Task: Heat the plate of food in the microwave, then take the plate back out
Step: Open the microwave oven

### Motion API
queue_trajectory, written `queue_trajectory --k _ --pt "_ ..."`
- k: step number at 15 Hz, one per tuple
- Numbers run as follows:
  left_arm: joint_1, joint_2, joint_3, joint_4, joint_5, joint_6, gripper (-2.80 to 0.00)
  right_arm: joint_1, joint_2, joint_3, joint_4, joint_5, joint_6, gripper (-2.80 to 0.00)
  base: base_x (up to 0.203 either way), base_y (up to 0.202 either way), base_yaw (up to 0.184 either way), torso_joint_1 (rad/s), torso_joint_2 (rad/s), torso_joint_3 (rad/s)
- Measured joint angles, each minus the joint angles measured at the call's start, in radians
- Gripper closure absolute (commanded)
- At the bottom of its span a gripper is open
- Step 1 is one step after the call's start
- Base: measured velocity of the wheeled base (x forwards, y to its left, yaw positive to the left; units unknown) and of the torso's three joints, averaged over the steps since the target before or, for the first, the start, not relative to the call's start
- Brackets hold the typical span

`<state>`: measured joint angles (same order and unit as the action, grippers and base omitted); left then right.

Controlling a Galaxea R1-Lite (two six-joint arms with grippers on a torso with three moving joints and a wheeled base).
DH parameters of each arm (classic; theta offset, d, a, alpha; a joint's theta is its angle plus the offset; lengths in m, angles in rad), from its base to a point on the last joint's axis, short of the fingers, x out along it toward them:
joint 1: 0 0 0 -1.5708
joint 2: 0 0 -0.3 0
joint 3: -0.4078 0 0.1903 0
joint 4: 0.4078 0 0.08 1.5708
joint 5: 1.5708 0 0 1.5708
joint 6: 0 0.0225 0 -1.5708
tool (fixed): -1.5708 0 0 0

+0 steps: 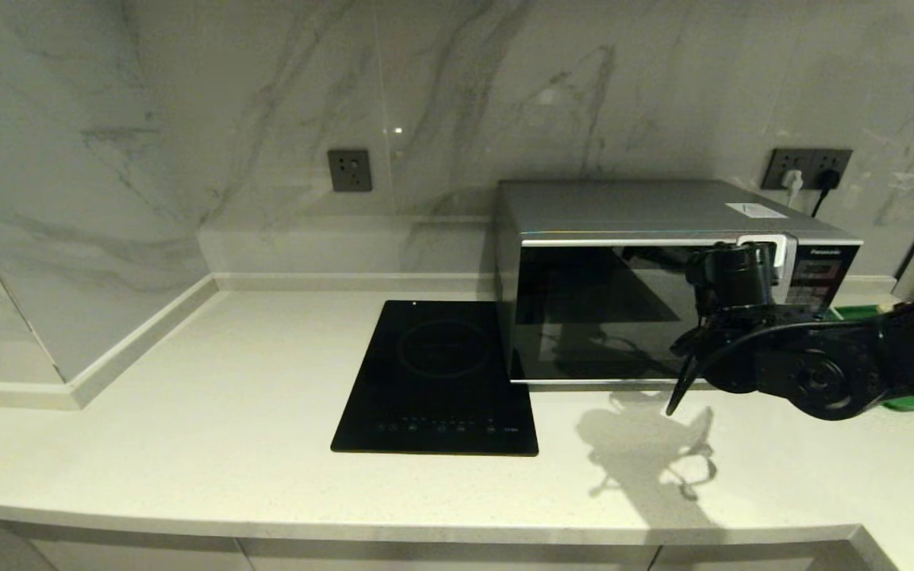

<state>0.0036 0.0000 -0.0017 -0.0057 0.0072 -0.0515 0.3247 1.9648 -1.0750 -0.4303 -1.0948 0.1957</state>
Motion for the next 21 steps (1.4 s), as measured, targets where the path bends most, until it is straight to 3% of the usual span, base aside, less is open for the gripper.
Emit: queue_trajectory --k 2,7,21 --pt "0.000 0.000 0.000 0.000 0.000 0.000 0.00 0.000 0.048 -0.027 0.001 -0.018 0.069 -2.80 0.000 0.000 0.000 0.000 0.00 0.000" --pt "0.000 0.000 0.000 0.000 0.000 0.000 0.00 -0.020 0.114 -0.069 0.000 -0.018 0.100 -2.80 0.000 0.000 0.000 0.000 0.00 0.000" --pt "0.000 0.000 0.000 0.000 0.000 0.000 0.00 -0.148 0.186 -0.200 0.003 0.005 0.097 -2.80 0.000 0.000 0.000 0.000 0.00 0.000"
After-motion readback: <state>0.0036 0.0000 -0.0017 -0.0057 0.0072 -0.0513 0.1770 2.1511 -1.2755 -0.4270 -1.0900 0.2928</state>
